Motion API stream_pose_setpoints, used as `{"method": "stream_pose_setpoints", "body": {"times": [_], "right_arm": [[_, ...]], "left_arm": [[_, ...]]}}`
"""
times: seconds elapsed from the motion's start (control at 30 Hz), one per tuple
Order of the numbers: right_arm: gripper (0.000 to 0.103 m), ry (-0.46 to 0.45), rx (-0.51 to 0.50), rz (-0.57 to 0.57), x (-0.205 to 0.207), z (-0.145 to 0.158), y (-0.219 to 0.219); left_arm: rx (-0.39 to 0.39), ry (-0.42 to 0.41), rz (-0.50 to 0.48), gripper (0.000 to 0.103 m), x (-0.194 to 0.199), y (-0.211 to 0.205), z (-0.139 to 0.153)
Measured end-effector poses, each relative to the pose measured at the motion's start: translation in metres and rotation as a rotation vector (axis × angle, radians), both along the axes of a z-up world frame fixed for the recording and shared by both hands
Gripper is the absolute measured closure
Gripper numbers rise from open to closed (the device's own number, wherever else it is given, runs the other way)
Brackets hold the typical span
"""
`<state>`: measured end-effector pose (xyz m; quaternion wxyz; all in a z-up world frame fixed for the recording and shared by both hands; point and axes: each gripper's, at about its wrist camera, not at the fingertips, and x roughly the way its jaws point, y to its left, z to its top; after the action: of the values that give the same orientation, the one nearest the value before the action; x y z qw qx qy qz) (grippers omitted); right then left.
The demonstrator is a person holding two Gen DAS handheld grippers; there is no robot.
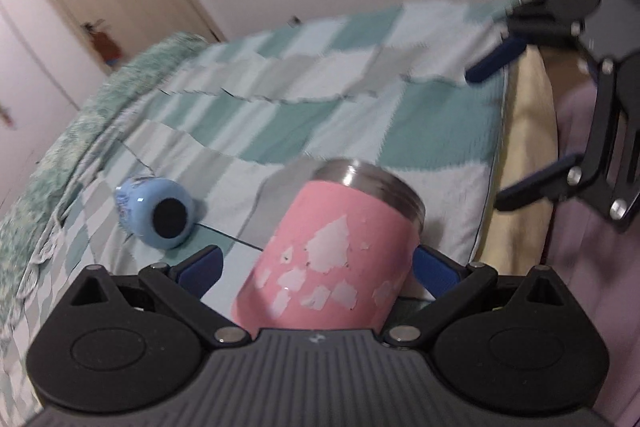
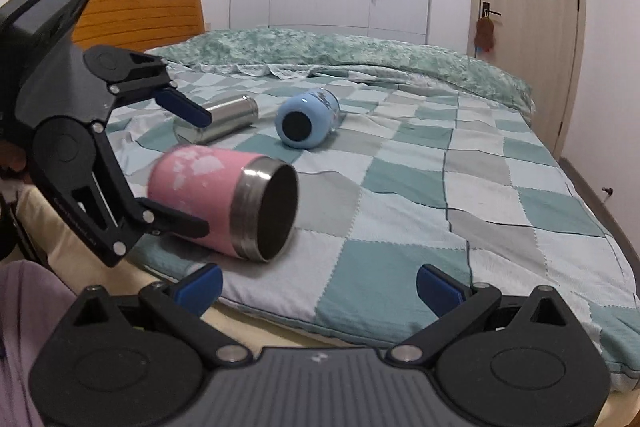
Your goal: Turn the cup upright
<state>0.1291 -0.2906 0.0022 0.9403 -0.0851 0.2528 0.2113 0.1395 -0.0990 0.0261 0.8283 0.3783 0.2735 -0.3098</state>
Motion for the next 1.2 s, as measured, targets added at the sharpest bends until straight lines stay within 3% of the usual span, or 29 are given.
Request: {"method": "stream_pose_setpoints", "body": {"times": [0.17,0.27,0.53,0.63,0.73,1.0,1.1,1.2], "right_arm": [[0.0,0.008,-0.01,0.012,0.004,-0.006,-0.002],[0.0,0.002,-0.007,0.017,0.006,-0.006,-0.003],[0.0,-0.017,0.01,0.035,0.011,-0.001,-0.004],[0.0,-0.027,0.022,0.053,0.013,0.0,-0.004],[0.0,-0.031,0.029,0.066,0.016,0.001,-0.003],[0.0,-0.051,0.045,0.09,0.02,0.003,0.001],[0.0,-0.055,0.051,0.093,0.02,0.004,0.0],[0.0,-0.059,0.058,0.093,0.017,0.004,-0.004]], "left_arm": [[0.098,0.154,0.026,0.003,0.031,-0.012,-0.011],[0.141,0.175,0.108,0.006,0.037,-0.02,-0.011],[0.037,0.338,0.533,0.01,0.047,-0.01,0.004],[-0.061,0.413,0.717,0.01,0.048,0.005,0.011],[-0.153,0.456,0.839,0.011,0.04,0.02,0.015],[-0.341,0.518,1.012,0.011,0.022,0.046,0.02],[-0.322,0.508,0.994,0.011,0.023,0.043,0.02],[-0.194,0.449,0.89,0.005,0.027,0.029,0.024]]}}
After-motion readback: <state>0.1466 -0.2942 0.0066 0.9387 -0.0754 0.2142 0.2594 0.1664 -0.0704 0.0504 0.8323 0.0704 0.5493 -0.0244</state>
